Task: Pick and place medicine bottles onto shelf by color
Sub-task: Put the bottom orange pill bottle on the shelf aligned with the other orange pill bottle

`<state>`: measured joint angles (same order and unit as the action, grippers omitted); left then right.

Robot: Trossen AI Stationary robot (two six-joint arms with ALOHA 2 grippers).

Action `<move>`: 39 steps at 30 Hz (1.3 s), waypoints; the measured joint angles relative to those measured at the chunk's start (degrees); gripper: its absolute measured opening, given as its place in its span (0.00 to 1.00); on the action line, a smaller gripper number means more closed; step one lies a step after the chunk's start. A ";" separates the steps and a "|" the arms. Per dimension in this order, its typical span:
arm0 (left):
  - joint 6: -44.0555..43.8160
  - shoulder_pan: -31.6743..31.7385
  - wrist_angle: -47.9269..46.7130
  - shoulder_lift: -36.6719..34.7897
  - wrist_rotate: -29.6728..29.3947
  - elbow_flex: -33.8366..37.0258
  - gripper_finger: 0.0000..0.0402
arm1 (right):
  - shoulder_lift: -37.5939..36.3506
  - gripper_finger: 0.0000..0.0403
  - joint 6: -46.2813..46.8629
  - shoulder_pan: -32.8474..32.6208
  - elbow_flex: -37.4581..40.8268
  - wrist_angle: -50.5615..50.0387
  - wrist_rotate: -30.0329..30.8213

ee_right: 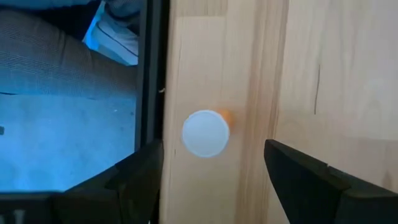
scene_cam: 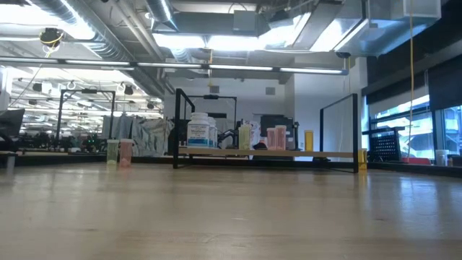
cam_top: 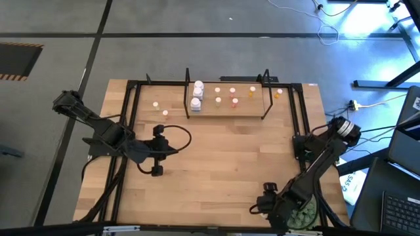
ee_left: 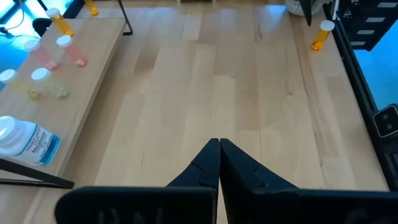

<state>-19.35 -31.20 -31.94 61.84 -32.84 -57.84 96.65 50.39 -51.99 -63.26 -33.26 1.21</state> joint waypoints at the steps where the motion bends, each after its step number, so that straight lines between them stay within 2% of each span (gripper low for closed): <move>1: 0.00 0.00 0.00 0.00 0.00 0.00 0.00 | 0.18 0.69 0.08 0.00 0.00 0.04 0.00; 12: -0.07 0.00 -0.02 0.00 0.74 0.00 0.00 | 2.27 0.69 0.73 0.00 0.00 2.84 0.13; 20: -0.07 0.00 0.00 0.00 0.85 0.00 0.00 | 2.27 0.69 6.23 -0.02 0.00 2.27 0.61; 30: 2.00 0.00 5.28 0.00 9.95 0.00 0.00 | 2.27 0.69 6.52 -0.02 0.00 2.11 0.70; 39: 2.43 0.00 5.73 0.00 10.23 0.00 0.00 | 4.48 0.69 6.36 -0.02 -0.02 2.04 0.68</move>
<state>-16.93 -31.20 -26.22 61.84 -22.61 -57.84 101.12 56.75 -52.01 -63.29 -31.22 1.89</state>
